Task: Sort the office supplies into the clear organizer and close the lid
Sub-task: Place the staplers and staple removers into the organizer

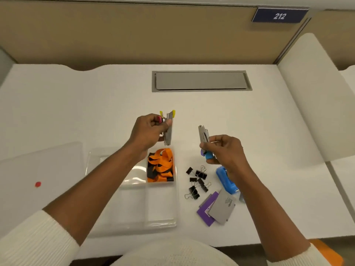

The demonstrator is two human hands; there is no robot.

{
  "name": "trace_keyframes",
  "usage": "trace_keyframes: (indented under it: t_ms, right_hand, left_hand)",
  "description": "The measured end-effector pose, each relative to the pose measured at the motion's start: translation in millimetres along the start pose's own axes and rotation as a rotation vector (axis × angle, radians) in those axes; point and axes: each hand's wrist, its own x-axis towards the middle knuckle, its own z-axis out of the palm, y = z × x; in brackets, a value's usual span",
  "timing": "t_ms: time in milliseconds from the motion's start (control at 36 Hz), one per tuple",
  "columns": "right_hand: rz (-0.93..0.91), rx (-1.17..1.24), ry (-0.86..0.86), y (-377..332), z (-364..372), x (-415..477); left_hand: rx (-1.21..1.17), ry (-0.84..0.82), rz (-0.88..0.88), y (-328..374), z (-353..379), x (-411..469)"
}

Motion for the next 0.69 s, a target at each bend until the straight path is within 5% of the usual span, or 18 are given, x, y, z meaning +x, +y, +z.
trace_keyframes:
  t_ms: [306,500,694]
  right_hand:
    - [0.106,-0.065,-0.166,11,120,-34]
    - [0.14,-0.099,-0.073,28,150,-40]
    - [0.114,-0.155,0.014,38,146,-43]
  left_hand:
    - [0.263,0.3,-0.237,-63,-89,-53]
    - [0.908,0.293,-0.209,-73,-70,-53]
    - [1.234,0.137,-0.038,-84,-47,-51]
